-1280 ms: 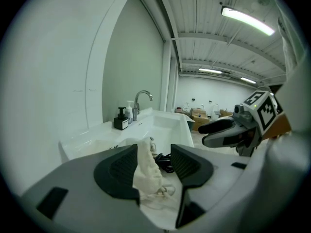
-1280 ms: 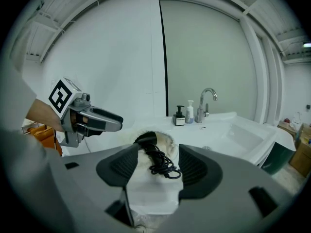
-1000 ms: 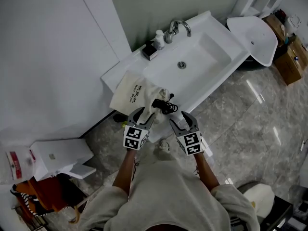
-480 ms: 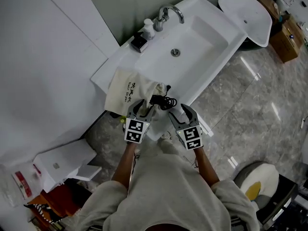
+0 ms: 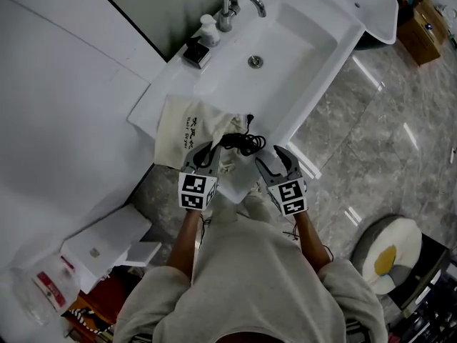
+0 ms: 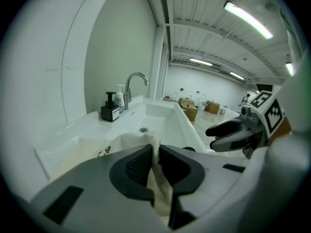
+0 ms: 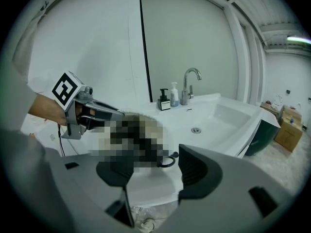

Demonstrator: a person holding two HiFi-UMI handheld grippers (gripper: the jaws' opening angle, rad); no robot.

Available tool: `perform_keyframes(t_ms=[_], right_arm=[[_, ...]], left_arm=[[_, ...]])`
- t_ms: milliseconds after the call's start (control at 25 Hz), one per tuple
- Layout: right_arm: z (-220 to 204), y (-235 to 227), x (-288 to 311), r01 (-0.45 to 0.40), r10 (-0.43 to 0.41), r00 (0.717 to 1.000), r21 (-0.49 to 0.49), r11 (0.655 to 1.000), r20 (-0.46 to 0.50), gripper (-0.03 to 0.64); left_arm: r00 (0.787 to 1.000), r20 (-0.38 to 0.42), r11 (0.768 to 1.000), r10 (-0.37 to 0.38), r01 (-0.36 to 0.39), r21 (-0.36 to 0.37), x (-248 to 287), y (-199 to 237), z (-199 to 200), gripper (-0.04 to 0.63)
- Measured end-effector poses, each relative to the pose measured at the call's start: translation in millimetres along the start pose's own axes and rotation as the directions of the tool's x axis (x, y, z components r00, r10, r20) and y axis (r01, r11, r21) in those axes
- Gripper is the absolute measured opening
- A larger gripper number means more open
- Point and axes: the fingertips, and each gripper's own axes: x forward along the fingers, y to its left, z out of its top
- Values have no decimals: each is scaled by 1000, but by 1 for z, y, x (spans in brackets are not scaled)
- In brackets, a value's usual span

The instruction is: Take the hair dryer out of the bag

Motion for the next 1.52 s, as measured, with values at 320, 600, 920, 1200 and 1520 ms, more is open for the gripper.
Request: perform_keyframes(t_ms=[320,600,920,1200,1520], right_arm=[[7,12,10,-51,50,999,-73,996,-20,244],[13,30,25,-118,111,992,-170,978,-52,244],[21,57,55,-210,186,977,-291,934,-107,244],[18,74,82,-284,226,955,-382,879,-190,247],[13,79,114,-352,244,927,-445,823,-284,249]], left_arm=[[999,31,999,-9,10,-54,-14,11,12,41],[998,57,998,3,1,-70,-24,15,15,41],[998,68,998,-3,7,-56,-29,15,12,41],[997,75,998,-6,11,-55,-33,14,9,41],[997,79,998,-7,12,-63,-32,15,9,42]])
